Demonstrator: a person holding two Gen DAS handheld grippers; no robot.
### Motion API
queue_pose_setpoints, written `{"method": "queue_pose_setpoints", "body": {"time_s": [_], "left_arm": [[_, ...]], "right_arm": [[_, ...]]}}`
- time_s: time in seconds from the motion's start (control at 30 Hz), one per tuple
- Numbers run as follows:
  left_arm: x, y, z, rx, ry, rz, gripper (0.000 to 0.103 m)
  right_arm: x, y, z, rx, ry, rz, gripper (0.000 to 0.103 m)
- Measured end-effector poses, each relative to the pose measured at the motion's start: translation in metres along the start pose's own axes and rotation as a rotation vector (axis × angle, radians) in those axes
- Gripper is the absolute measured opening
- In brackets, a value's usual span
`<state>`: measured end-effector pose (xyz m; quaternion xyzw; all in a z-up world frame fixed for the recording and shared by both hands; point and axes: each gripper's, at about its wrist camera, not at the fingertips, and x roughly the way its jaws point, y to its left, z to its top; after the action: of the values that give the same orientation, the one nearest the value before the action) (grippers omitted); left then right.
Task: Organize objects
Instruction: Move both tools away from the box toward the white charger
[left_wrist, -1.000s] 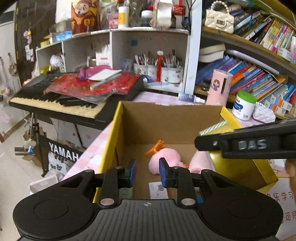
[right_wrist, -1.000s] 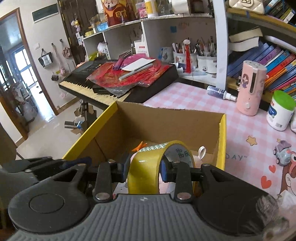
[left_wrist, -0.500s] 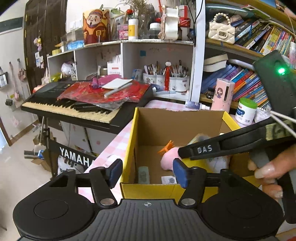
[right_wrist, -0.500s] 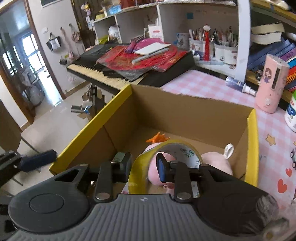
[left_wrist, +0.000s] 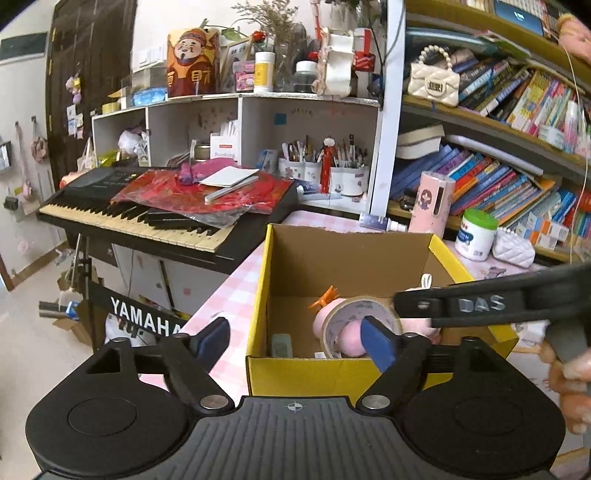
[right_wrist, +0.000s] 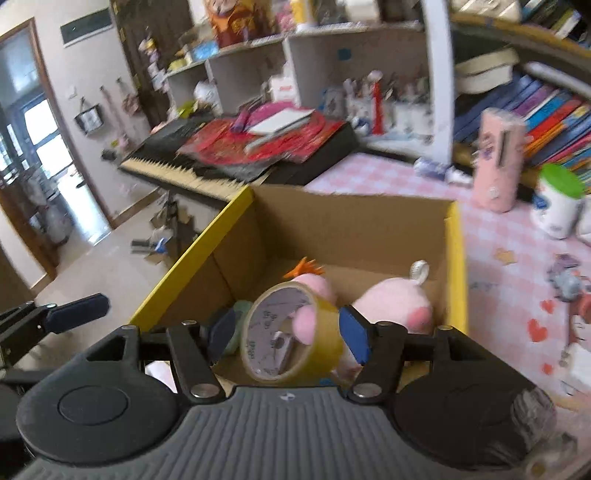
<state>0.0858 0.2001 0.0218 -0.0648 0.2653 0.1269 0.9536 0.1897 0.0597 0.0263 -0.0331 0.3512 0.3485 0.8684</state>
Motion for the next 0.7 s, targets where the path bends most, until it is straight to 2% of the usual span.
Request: {"method": "queue_pose_setpoints", "body": {"time_s": [0.13,0.33,0.5,0.7], "left_arm": [[-0.012,0.008,-0.001,-0.036,-0.015,-0.019,0.083],[-0.028,0.012,-0.011,-0.012,-0.024,-0.020,0.086],[-0.038,0.016,-0.026,0.009,0.011,-0.053,0.086],[-0.045,0.020,-0.040,0.058,0.062,-0.081,0.086]], "right_arm": [[-0.027,0.005,-0.010,-0.010,-0.085,-0.091,0.060],[-0.061,0.023,-0.034,-0.083,-0.186,-0.238,0.060],[-0.071,0.041,-0.062,-0.117,-0.169,-0.302,0.061],[-0.078,0.056,-0.097,-0.062,-0.108,-0.342,0.062]]}}
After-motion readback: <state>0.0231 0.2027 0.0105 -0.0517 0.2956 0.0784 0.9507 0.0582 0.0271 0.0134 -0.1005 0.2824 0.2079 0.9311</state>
